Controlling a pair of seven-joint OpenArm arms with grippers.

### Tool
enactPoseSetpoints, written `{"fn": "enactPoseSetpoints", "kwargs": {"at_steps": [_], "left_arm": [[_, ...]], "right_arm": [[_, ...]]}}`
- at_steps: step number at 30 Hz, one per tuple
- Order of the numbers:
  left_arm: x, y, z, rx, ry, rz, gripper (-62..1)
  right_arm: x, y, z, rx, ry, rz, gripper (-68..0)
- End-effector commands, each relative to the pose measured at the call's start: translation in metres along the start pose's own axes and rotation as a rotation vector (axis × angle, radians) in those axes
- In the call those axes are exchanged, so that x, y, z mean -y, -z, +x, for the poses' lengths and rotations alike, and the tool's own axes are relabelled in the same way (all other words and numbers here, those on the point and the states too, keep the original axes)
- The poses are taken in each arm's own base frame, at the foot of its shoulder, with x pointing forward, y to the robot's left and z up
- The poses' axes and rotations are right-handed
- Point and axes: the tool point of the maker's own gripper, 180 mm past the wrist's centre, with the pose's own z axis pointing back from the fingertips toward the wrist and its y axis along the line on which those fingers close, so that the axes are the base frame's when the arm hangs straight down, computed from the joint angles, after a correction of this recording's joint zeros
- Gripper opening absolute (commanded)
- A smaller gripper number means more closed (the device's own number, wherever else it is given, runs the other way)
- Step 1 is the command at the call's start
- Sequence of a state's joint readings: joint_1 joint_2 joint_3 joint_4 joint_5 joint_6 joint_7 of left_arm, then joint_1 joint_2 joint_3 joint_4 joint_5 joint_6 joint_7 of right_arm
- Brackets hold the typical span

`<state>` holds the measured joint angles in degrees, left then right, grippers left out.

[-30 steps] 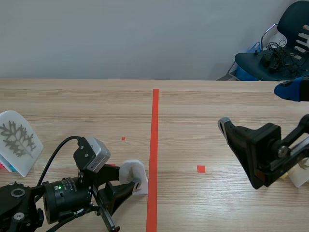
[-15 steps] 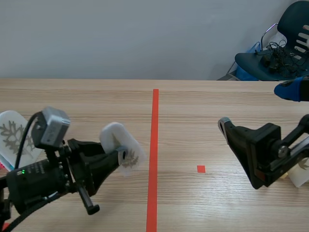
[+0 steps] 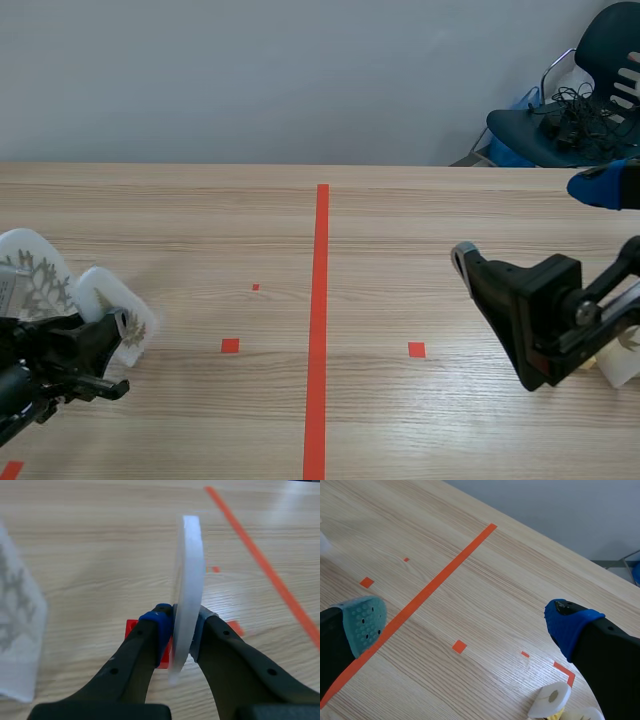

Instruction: Do the leaf sorting experiment

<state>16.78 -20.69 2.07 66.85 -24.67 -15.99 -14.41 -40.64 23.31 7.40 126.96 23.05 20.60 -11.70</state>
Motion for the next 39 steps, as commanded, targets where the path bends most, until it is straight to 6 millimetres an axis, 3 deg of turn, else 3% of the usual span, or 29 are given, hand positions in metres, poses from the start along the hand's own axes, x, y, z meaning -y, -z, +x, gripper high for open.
{"fn": "enactPoseSetpoints", "kwargs": {"at_steps": [1, 9, 14, 24, 27, 32, 36, 39], "left_arm": [[-0.003, 0.012, 0.016, 0.056, 0.001, 0.012, -56.8], [-0.049, 0.025, 0.012, 0.046, 0.026, 0.176, -56.8], [-0.062, 0.021, 0.012, 0.045, 0.027, 0.214, -56.5], [-0.068, 0.019, 0.02, 0.051, 0.054, 0.215, -37.6], [-0.07, 0.014, 0.04, 0.088, 0.09, 0.204, -33.4], [-0.062, -0.003, 0.094, 0.155, 0.191, 0.157, -33.4], [-0.036, -0.024, 0.138, 0.207, 0.221, 0.056, -31.6], [-0.004, -0.041, 0.164, 0.238, 0.242, -0.054, -20.8]], "right_arm": [[0.004, 0.001, 0.007, 0.031, 0.004, -0.011, 0.4], [0.004, 0.001, 0.007, 0.03, 0.004, -0.011, 0.4], [0.004, 0.001, 0.007, 0.03, 0.004, -0.011, 0.4], [0.004, 0.001, 0.007, 0.03, 0.004, -0.011, 0.4], [0.004, 0.001, 0.007, 0.03, 0.004, -0.011, 0.4], [0.004, 0.001, 0.007, 0.03, 0.004, -0.011, 0.4], [0.004, 0.001, 0.007, 0.03, 0.004, -0.011, 0.4], [0.004, 0.001, 0.007, 0.03, 0.004, -0.011, 0.4]]}}
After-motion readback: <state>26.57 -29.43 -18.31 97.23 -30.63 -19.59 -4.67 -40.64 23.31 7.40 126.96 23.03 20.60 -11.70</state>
